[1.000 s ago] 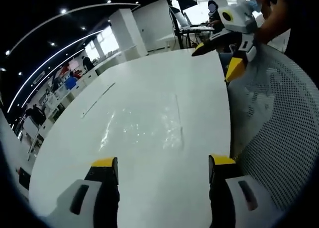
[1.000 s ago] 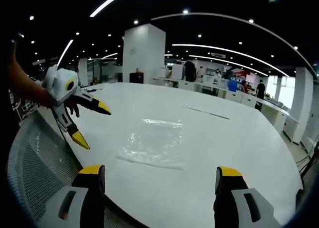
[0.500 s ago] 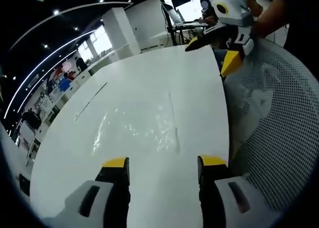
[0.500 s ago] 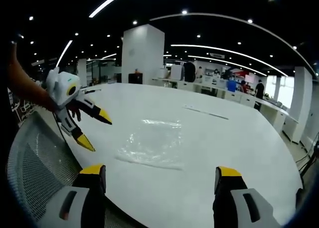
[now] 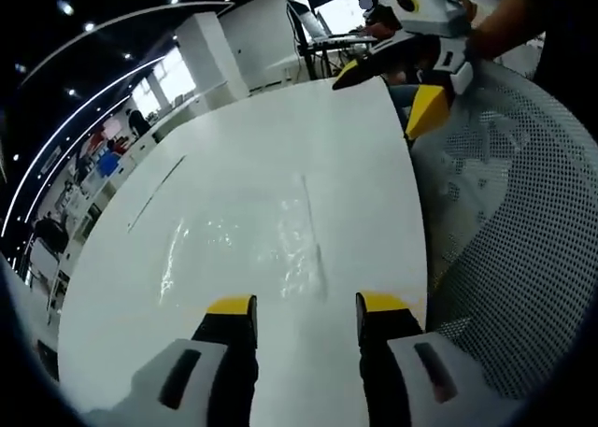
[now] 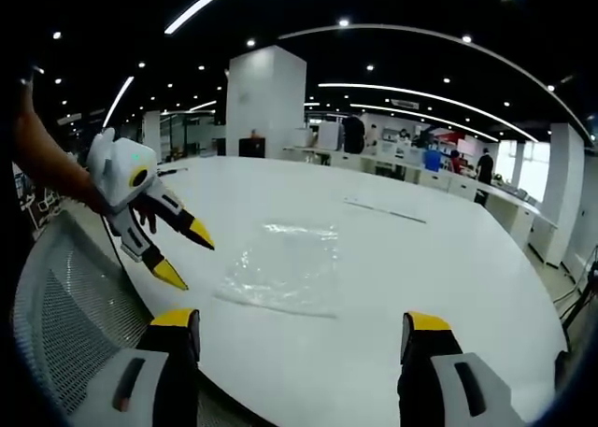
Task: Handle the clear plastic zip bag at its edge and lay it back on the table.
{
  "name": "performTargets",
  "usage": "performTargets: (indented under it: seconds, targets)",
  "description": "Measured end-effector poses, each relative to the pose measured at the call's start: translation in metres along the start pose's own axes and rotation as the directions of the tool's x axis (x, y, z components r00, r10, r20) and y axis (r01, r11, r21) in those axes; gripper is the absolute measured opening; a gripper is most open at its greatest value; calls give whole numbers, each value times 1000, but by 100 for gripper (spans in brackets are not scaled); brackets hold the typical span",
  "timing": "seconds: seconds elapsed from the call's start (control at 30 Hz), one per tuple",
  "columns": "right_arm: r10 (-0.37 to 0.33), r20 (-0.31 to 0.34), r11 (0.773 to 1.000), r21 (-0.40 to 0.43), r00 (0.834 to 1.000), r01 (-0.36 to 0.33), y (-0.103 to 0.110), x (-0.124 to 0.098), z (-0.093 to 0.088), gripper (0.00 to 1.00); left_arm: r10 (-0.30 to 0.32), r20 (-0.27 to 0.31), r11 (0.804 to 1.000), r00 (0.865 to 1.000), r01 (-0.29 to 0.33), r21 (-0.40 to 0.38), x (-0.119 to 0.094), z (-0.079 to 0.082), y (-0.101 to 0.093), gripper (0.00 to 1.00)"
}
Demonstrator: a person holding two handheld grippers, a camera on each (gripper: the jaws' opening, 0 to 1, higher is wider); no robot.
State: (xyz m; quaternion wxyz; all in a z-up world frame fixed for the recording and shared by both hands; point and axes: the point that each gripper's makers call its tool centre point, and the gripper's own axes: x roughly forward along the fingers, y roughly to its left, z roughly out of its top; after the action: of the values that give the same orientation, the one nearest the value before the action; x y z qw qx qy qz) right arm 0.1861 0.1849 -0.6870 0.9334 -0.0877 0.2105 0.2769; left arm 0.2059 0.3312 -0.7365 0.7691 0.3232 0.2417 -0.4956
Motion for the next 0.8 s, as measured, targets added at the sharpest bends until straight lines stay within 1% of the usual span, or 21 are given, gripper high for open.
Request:
performTargets:
  seconds: [0.4, 0.53, 0.63, 0.8]
  targets:
    - [-2, -6, 1000, 0, 1000, 2, -2, 0, -2, 88, -31, -31, 999, 999, 31, 6, 16, 5, -2, 29]
    - [-2, -8, 1000, 0, 1000, 2, -2, 0, -3, 87, -39, -44, 999, 998, 40, 16, 22, 3, -1, 26]
    - [0, -12, 1000, -1, 1000, 0, -2, 1, -4, 87, -45, -63, 998, 997, 47, 38, 26, 0, -2, 26]
    - [-4, -13, 1000, 1, 1000, 4, -4, 1, -4, 87, -55, -79, 998, 995, 57, 34, 29, -1, -3, 25]
